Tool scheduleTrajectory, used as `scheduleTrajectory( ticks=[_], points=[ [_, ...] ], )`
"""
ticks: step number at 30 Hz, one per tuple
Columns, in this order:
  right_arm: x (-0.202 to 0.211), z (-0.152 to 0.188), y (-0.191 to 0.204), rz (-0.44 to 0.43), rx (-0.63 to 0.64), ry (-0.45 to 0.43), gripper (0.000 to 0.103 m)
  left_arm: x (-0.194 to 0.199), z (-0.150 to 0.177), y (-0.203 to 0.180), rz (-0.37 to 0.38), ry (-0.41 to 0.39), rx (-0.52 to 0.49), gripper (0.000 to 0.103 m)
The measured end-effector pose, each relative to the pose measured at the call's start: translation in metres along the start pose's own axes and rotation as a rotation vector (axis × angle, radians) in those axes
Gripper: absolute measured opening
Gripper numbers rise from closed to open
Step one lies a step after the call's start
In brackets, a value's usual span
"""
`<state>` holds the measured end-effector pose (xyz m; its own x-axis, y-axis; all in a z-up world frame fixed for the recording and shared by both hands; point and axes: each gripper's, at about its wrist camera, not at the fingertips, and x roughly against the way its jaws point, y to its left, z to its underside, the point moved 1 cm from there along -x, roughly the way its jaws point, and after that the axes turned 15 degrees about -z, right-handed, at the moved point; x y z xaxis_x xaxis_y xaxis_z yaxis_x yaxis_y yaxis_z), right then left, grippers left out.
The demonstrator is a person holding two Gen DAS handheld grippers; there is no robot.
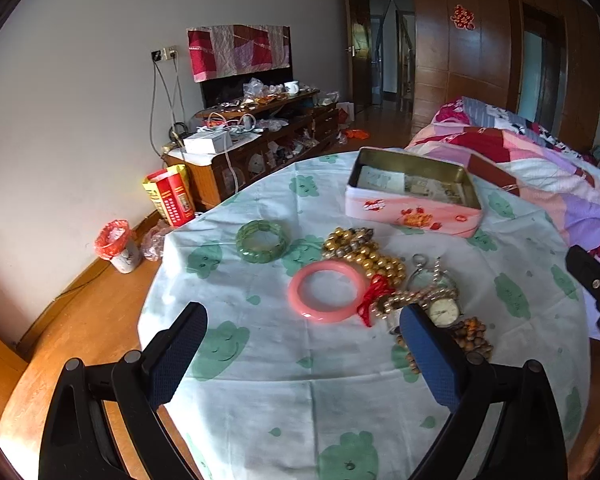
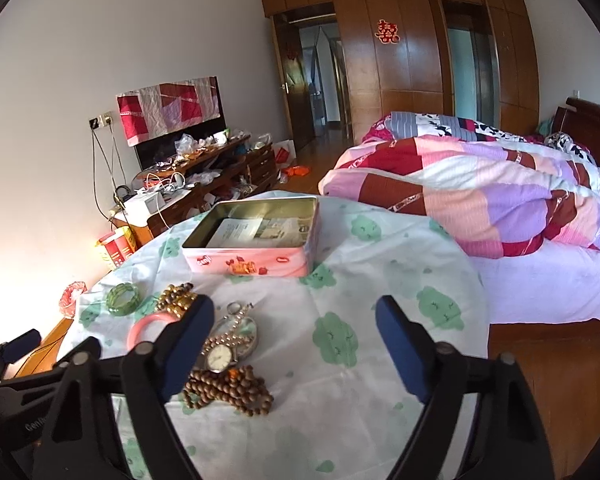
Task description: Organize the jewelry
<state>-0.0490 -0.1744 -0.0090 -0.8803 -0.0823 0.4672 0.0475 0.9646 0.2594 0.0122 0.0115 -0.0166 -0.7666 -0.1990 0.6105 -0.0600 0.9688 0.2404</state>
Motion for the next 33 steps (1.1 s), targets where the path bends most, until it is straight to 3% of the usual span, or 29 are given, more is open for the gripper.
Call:
scheduleTrajectory(
  ticks=[3,5,7,11,33],
  points=[
    [-0.002,0.005,-0.009,-0.010,-0.011,0.024,0.076,-0.007,0.005,-0.001,-0.018,0.033,-0.013,0.097],
    [-0.004,0.010,-0.015,-0.034,-0.031,0.048,0.066,-0.009,0.006,-0.003,-0.028,0.035,-0.022,0.097],
    [-0.008,0.012,-0.016,-0.051,-0.036,0.068,0.063,-0.011,0.004,-0.007,-0.035,0.030,-0.039,0.097],
    [-0.011,0.012,-0.009,-0.079,-0.006,0.075,0.063,-0.018,-0.003,-0.013,-0.069,0.018,-0.076,0.097],
    [-0.058,-0.002,-0.010,-0.108,0.020,0.178,0.064,-0.064,-0.020,-0.030,-0.019,0.099,-0.078,0.097]
  ],
)
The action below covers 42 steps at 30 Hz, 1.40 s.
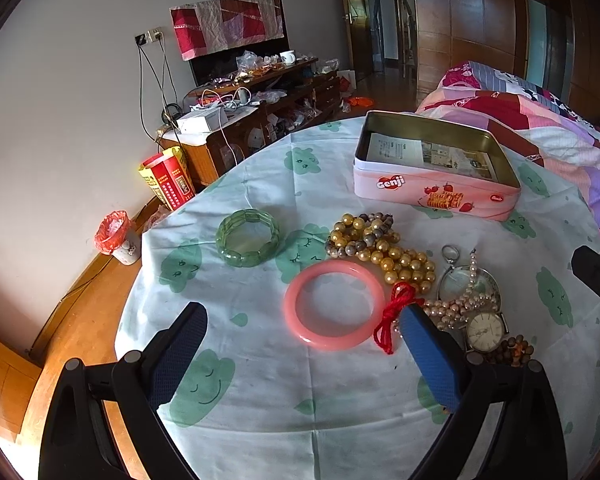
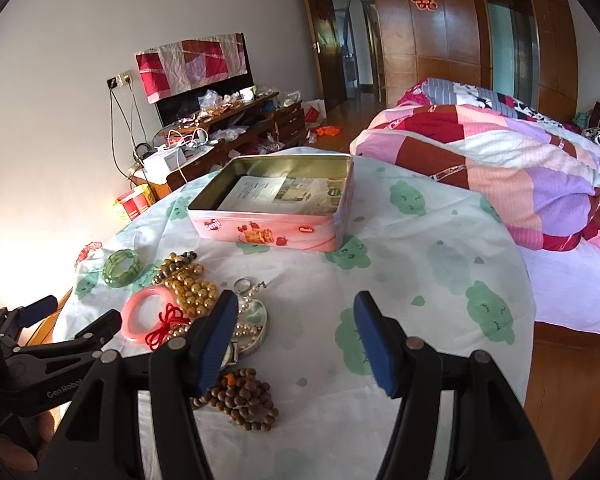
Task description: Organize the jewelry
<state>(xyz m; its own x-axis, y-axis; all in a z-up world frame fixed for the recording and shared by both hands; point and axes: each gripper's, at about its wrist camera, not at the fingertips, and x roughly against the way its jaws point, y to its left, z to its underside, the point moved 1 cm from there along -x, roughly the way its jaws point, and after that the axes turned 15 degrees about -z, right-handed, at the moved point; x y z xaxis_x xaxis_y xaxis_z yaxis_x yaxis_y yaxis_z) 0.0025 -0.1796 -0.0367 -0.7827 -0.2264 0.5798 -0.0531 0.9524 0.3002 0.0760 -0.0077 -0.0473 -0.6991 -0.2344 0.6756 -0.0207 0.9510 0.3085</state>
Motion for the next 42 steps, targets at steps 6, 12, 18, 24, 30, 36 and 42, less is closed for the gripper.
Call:
scheduleTrajectory(
  ticks=[6,12,18,24,30,36,42],
  points=[
    [-0.008,-0.005,-0.005,-0.017,-0.017,0.022,0.085,-0.008,0.002,0.000,0.016,0.005,-0.004,0.097],
    [-0.013,0.004,-0.027,0.024,-0.062,0.068,0.070,-0.024,0.012,0.010,0.045,0.016,-0.012,0.097],
    [-0.019,0.009,-0.026,-0.031,-0.056,0.115,0.064,-0.032,0.017,0.023,0.066,0.004,0.003,0.097],
    [-0.036,0.004,-0.017,-0.089,-0.052,0.136,0.064,-0.039,0.010,0.031,0.089,-0.003,0.013,0.091],
    [-0.048,-0.002,-0.015,-0.097,-0.066,0.139,0.064,-0.042,-0.018,0.019,0.213,-0.013,0.043,0.078],
    [-0.049,-0.005,-0.015,-0.075,-0.045,0.143,0.064,-0.056,-0.039,-0.022,0.269,-0.012,-0.048,0.053],
    [-0.036,0.002,-0.028,-0.150,-0.062,0.193,0.064,-0.077,-0.045,-0.051,0.214,-0.006,-0.144,0.051]
  ],
)
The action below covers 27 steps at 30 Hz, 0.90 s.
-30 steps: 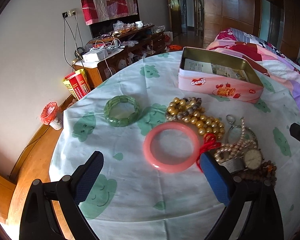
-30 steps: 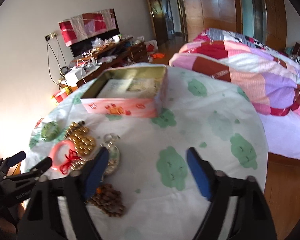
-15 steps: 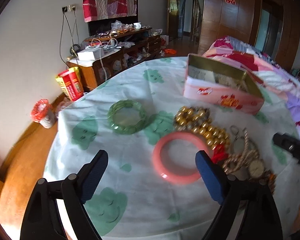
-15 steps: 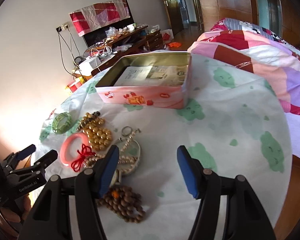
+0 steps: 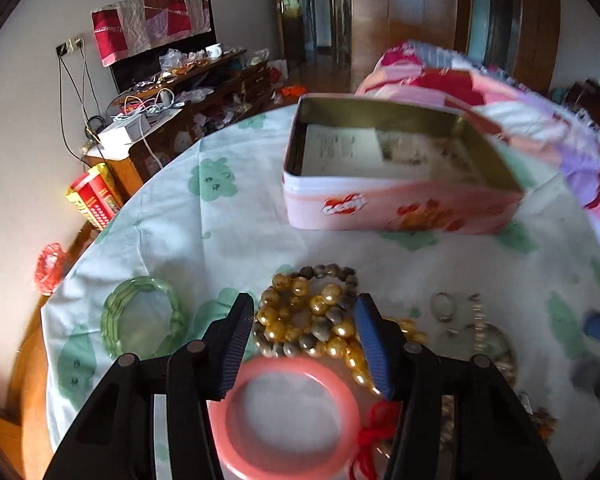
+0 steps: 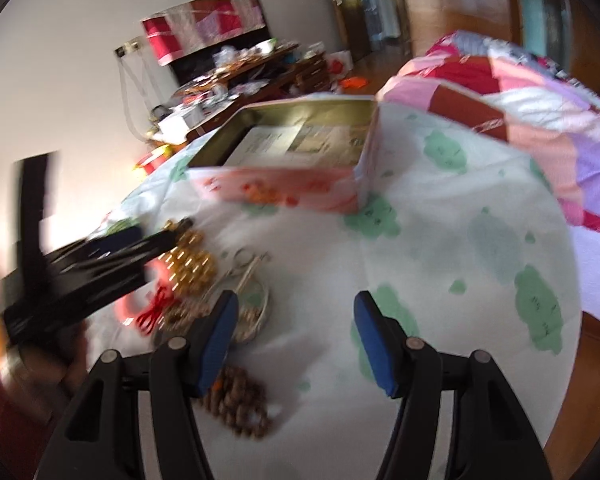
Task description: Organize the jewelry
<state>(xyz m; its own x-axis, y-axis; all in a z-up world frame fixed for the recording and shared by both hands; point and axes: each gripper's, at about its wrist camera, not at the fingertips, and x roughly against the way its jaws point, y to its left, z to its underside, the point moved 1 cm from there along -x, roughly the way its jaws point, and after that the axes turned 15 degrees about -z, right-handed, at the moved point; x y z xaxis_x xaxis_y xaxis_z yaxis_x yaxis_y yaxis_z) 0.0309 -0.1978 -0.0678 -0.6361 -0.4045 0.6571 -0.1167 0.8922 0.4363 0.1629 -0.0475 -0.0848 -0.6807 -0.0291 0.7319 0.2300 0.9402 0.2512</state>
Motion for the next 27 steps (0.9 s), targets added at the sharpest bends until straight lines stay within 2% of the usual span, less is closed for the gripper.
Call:
scheduleTrajectory(
  ticks=[4,6,7,10,12,13,14,15,16,17,21,27],
  points=[
    [0.001,0.021,0.007,-0.095,0.017,0.078,0.064,-0.006,-0.001,0.008,0.048,0.017,0.067,0.021],
    [-0.005,0.029,0.013,-0.112,0.039,0.108,0.064,-0.003,-0.001,0.015,0.066,0.021,0.101,0.018],
    [-0.010,0.032,0.017,-0.116,0.050,0.125,0.064,0.000,0.000,0.019,0.075,0.015,0.113,0.010],
    [-0.028,0.041,0.028,-0.137,0.084,0.185,0.065,0.017,0.006,0.038,0.128,-0.006,0.174,0.010],
    [-0.031,0.043,0.035,-0.112,0.136,0.183,0.062,0.029,0.010,0.049,0.138,-0.018,0.201,0.010],
    [-0.033,0.044,0.038,-0.107,0.155,0.196,0.048,0.036,0.012,0.054,0.145,-0.026,0.212,0.010],
    [-0.033,0.045,0.041,-0.097,0.175,0.201,0.040,0.039,0.014,0.056,0.147,-0.029,0.217,0.010],
    [-0.033,0.046,0.043,-0.094,0.187,0.203,0.037,0.044,0.017,0.059,0.145,-0.035,0.221,0.010],
    [-0.031,0.047,0.044,-0.094,0.190,0.195,0.020,0.049,0.019,0.061,0.145,-0.040,0.223,0.010],
    [-0.028,0.047,0.044,-0.104,0.183,0.193,0.017,0.055,0.022,0.064,0.151,-0.048,0.230,0.010],
    [-0.007,0.042,0.048,-0.114,0.186,0.138,0.017,0.071,0.029,0.074,0.163,-0.072,0.244,0.010],
    [0.031,0.025,0.055,-0.131,0.188,0.016,0.016,0.098,0.027,0.082,0.227,-0.136,0.261,0.010]
  ],
)
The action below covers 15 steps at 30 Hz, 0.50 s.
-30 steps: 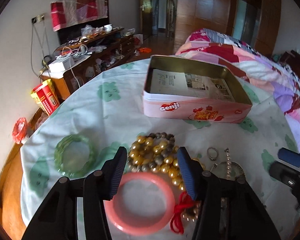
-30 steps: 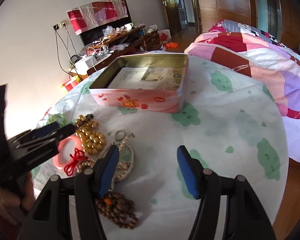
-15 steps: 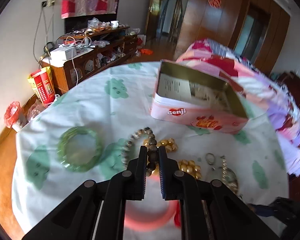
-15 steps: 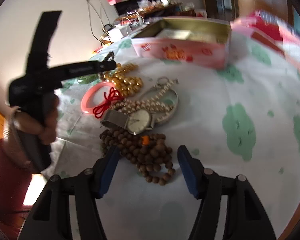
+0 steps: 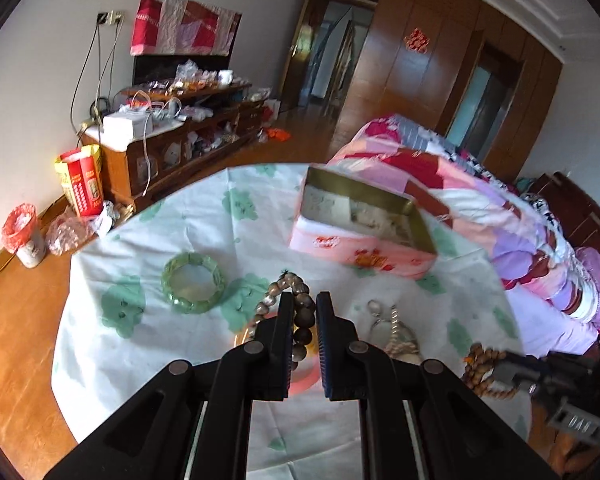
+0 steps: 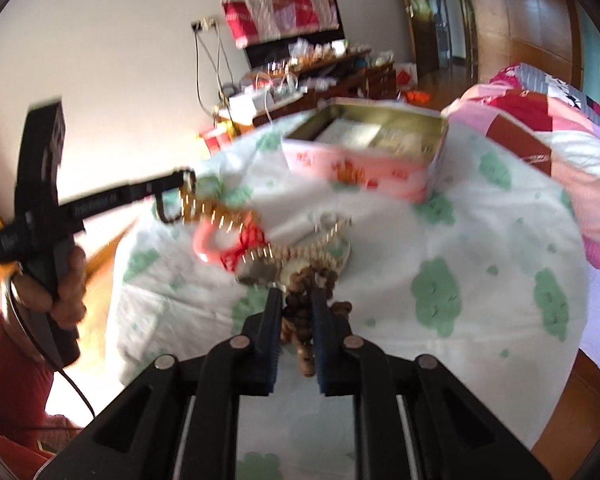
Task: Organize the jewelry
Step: 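Move the brown wooden beads aside with the right tool and release them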
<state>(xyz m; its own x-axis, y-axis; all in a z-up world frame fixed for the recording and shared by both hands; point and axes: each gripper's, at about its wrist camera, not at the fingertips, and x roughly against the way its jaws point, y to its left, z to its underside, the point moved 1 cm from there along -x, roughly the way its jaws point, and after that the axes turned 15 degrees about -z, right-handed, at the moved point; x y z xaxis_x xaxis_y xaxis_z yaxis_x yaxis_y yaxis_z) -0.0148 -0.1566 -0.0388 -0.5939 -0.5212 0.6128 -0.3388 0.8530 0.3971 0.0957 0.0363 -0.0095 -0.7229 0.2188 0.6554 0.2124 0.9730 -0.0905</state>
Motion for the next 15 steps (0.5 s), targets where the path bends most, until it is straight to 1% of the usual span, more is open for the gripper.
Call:
scheduleTrajectory(
  ticks=[2,5,6,9,12,15],
  points=[
    [0.014,-0.009,0.005,-0.013,0.001,-0.058,0.016,0.005,-0.002,-0.002,0.032,-0.010,-0.005,0.010],
    [0.020,-0.018,0.009,-0.004,0.010,-0.108,0.016,0.010,-0.002,-0.003,0.102,-0.005,0.008,0.010],
    [0.018,-0.019,0.009,0.001,0.009,-0.109,0.016,0.014,-0.003,-0.004,0.112,-0.011,0.011,0.010],
    [0.015,-0.021,0.007,0.002,-0.009,-0.110,0.016,0.017,-0.003,-0.006,0.106,-0.011,-0.026,0.010],
    [0.012,-0.015,0.002,0.052,-0.006,-0.091,0.016,0.011,0.003,-0.005,0.091,0.020,-0.038,0.010],
    [0.008,-0.008,-0.009,0.074,-0.036,-0.068,0.016,0.006,0.010,-0.003,0.105,0.059,-0.046,0.011]
  ],
)
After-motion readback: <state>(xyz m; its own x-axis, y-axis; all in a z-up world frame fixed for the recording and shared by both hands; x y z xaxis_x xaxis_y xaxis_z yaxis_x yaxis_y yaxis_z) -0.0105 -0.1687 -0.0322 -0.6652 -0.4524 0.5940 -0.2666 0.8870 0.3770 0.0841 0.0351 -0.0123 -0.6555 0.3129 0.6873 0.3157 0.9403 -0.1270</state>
